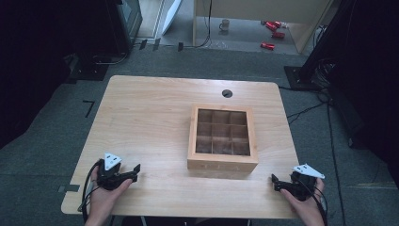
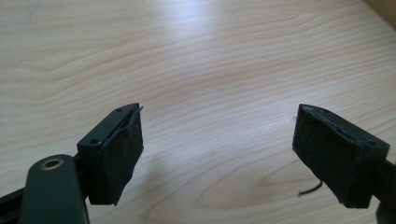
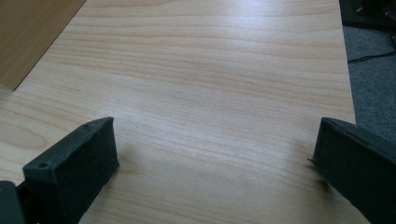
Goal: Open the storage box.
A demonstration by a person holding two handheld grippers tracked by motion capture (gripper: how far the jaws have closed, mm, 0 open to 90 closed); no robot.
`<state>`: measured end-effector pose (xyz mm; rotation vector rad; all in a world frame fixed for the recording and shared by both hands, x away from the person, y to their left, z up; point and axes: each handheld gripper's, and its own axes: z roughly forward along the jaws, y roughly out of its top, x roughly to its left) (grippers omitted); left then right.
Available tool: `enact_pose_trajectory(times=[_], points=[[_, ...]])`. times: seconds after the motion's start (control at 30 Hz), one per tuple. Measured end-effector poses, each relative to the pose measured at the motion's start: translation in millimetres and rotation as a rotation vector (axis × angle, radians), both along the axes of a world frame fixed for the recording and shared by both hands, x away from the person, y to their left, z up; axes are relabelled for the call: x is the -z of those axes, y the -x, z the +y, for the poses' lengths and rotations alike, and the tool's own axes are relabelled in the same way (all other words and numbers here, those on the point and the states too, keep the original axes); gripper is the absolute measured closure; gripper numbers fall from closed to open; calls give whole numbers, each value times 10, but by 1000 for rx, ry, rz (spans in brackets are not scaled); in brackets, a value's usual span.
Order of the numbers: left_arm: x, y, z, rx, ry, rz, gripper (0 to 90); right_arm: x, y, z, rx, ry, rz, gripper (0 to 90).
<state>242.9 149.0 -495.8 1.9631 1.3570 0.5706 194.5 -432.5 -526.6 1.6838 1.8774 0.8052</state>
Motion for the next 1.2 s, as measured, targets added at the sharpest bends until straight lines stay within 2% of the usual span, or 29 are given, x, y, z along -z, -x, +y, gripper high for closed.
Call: enact_pose_trajectory(times=[0.03, 0.07, 0.17, 0.23, 0.53, 0.7, 0.83, 0.93, 1.0, 1.2], points=[[-47, -13, -105, 20, 12, 1, 167, 1, -5, 3, -1, 1, -1, 0], [-47, -13, -105, 20, 12, 1, 166, 1, -5, 3, -1, 1, -1, 0], [-125, -22, -264, 55, 11, -6, 165, -1, -3, 9, -1, -1, -2, 11], [-185, -34, -383, 85, 20, -18, 165, -6, 25, 22, -6, -4, -15, 60], [-232, -105, -562, 119, 45, -26, 166, -8, 41, 30, -1, -6, -20, 73], [-347, -185, -682, 139, 70, -47, 170, -10, 41, 48, 28, -6, -24, 87], [-412, -235, -739, 148, 86, -59, 170, -8, 35, 40, 21, -4, -24, 78], [-400, -284, -854, 165, 78, -66, 170, -8, 32, 36, 18, -5, -21, 71], [-377, -304, -916, 174, 101, -60, 170, -7, 25, 34, 12, -5, -19, 48], [-347, -275, -1040, 232, 97, -54, 170, -2, 9, 21, 4, -4, -3, 1]])
